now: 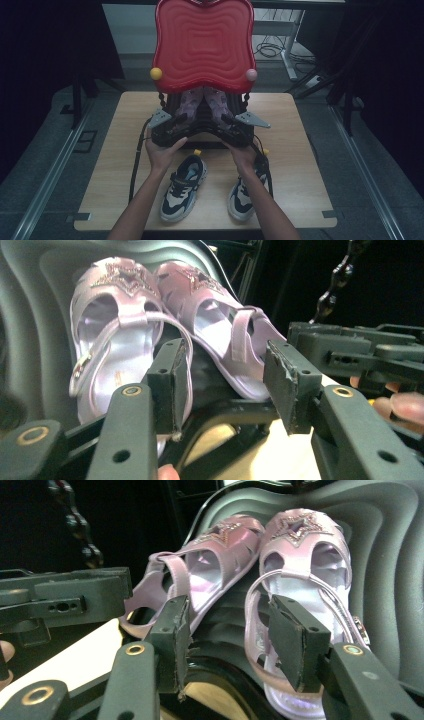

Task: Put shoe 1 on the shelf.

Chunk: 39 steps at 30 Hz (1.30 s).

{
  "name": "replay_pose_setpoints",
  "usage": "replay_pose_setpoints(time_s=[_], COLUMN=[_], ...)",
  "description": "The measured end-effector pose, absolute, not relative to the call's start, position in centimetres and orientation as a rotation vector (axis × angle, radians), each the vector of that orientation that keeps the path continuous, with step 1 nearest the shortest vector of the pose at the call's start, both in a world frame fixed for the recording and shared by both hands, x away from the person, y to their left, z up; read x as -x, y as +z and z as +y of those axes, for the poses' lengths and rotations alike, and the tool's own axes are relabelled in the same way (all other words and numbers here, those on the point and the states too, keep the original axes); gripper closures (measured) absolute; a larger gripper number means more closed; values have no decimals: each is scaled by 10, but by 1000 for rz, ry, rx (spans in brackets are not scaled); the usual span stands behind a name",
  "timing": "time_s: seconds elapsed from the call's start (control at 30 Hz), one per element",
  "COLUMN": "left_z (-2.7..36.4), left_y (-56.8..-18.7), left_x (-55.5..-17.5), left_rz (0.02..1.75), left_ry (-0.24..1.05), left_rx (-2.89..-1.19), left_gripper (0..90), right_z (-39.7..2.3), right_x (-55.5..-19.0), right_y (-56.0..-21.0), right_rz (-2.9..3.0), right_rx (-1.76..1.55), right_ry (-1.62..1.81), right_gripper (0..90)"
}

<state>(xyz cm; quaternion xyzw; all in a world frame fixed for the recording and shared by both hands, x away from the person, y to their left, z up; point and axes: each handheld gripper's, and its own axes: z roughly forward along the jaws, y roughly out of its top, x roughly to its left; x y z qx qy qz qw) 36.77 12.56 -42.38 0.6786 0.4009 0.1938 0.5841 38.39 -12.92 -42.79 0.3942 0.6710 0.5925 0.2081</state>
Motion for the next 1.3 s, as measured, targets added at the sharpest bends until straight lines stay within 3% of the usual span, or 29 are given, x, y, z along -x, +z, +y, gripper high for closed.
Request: replay_pose_setpoints(time_s=[1.3], left_z=[171], left_y=[-458], left_x=[-274], left_rz=[937], left_ry=[348], left_rx=[-1662], left_gripper=[497], right_z=[-174], right_x=[-298], right_y=[-445], right_rz=[2096], right_rx=[-949], right_ry=[1683], right_gripper=[512])
